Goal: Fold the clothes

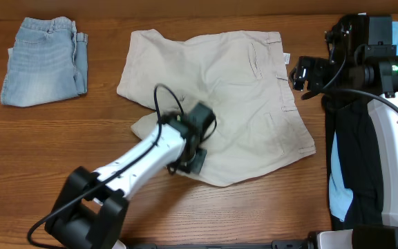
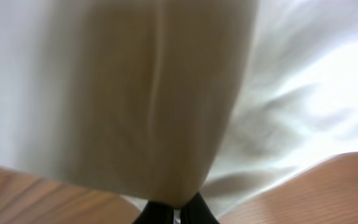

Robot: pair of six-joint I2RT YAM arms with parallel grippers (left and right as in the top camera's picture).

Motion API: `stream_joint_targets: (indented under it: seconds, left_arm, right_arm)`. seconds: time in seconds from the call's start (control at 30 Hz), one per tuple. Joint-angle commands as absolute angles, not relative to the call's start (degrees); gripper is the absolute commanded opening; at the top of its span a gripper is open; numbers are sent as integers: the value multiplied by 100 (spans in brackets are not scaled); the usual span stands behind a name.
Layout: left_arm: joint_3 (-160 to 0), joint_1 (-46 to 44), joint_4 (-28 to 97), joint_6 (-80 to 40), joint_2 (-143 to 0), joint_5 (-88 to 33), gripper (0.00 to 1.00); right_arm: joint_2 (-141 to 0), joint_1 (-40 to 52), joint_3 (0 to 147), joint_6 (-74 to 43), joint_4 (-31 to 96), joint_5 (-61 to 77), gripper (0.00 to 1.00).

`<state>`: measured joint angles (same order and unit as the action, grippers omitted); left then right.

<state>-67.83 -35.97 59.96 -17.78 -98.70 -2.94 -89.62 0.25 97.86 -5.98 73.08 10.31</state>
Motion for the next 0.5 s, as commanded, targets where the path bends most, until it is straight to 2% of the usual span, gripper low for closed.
stream_joint_targets:
  seconds: [0.0, 0.13, 0.3, 0.47]
  left_arm:
    - [-8099, -3402, 6772, -1747, -9848, -464, 4]
    - [-8984, -3326, 7083, -1481, -9848, -296, 4]
    - [-9000, -3236, 6154, -1391, -9972, 587, 4]
    - [-9002, -3129, 5531, -1227, -10422, 620, 4]
  right_arm:
    - [-8954, 30, 9778, -598, 7275, 1127, 97]
    - [-8954, 30, 9778, -598, 7277, 1184, 97]
    - [-8954, 30, 9778, -596, 7358, 1181, 97]
    - [-8954, 30, 9778, -552, 7450, 1157, 97]
